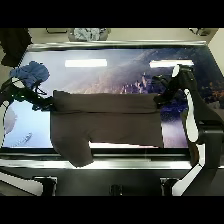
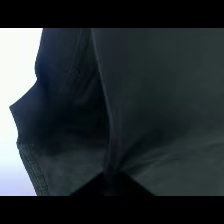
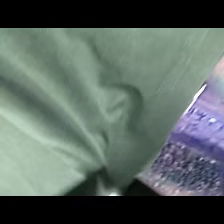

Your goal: Fold the shirts.

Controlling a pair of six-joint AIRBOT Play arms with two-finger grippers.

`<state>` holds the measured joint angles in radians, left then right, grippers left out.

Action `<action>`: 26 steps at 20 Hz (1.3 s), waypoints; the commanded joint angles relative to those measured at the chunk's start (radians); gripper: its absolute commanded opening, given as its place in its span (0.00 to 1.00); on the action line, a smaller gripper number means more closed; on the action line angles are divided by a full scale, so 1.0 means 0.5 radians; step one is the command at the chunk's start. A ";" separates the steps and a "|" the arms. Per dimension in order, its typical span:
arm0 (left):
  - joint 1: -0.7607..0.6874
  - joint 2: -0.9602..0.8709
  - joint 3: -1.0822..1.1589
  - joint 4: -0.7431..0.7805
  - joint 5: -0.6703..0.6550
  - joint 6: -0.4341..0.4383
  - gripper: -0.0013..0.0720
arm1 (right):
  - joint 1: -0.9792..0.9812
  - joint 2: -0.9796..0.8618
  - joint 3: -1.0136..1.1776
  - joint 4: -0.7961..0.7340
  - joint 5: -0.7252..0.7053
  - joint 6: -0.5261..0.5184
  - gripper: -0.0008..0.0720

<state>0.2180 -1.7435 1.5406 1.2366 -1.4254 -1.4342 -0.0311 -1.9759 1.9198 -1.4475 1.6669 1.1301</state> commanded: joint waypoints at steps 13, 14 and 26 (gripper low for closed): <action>0.500 1.128 -1.767 -0.072 0.153 0.459 0.63 | -0.349 0.980 -1.447 -0.046 -0.321 -0.286 0.77; 0.499 1.196 -1.868 -0.073 0.195 0.462 0.63 | -0.349 1.011 -1.513 -0.047 -0.324 -0.320 0.77; 0.361 1.234 -2.213 -0.261 0.617 0.282 0.07 | -0.349 1.173 -1.701 -0.063 -0.339 -0.355 0.75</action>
<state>0.4126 -1.1290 0.4606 1.0863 -1.2232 -1.2572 -0.2058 -1.4296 1.1210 -1.4780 1.5249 0.9554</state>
